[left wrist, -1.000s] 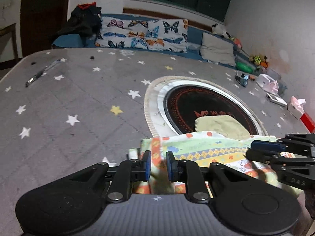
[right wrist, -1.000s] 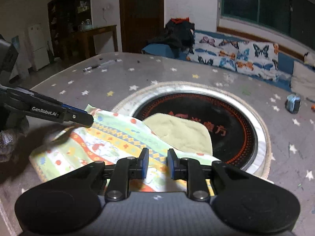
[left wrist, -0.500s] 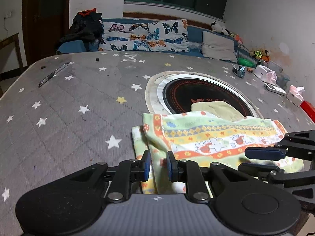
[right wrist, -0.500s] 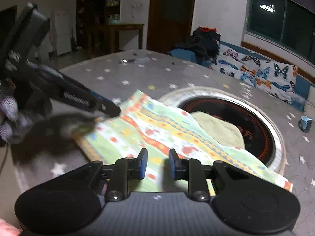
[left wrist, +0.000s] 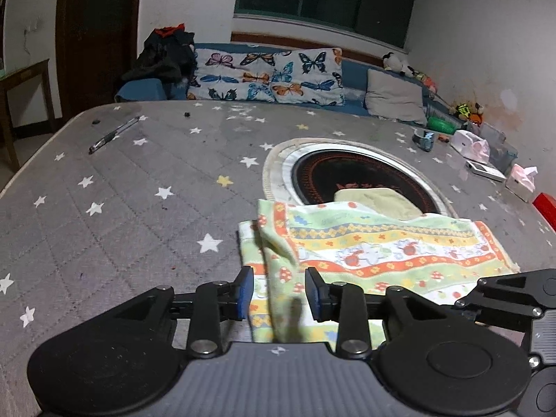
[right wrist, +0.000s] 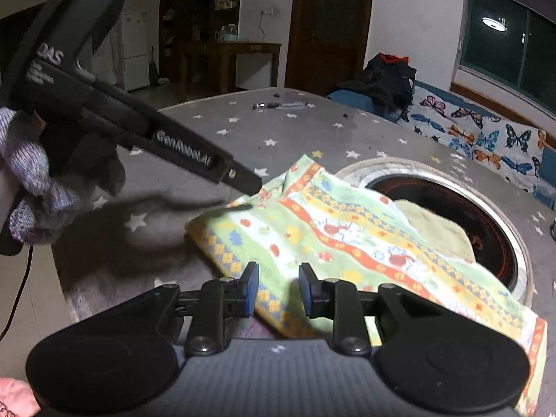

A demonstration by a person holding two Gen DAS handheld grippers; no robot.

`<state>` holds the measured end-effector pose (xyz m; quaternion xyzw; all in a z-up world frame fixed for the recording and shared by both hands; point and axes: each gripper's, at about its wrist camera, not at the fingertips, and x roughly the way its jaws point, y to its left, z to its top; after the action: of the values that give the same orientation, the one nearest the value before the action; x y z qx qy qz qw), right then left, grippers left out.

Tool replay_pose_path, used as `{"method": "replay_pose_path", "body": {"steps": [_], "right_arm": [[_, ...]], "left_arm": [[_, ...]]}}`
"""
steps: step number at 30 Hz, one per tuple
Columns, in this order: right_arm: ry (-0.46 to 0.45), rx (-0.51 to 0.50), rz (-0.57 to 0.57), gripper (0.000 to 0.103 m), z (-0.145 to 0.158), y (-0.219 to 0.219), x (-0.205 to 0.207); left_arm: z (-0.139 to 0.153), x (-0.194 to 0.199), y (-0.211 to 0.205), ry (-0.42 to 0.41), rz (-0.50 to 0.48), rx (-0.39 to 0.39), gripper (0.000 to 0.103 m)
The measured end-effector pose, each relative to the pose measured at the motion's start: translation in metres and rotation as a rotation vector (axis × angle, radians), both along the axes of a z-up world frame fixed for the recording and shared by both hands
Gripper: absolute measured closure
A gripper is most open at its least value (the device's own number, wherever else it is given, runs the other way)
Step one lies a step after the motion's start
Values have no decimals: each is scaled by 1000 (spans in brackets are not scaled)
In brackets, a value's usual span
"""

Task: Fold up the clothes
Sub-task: 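Release the shirt and open both grippers above the folded shirt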

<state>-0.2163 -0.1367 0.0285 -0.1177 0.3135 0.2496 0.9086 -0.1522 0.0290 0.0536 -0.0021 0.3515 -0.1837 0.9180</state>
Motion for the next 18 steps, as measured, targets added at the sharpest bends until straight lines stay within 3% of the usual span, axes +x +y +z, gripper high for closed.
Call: {"method": "replay_pose_path", "body": {"steps": [5, 10, 18], "right_arm": [[2, 78, -98, 74, 13, -35, -15], [23, 29, -241, 74, 4, -79, -22], [52, 49, -380, 74, 5, -133, -30]], "left_arm": [[0, -12, -10, -20, -43, 5, 67], [-16, -13, -21, -2, -65, 51, 67], [-25, -12, -17, 16, -64, 73, 64]]}}
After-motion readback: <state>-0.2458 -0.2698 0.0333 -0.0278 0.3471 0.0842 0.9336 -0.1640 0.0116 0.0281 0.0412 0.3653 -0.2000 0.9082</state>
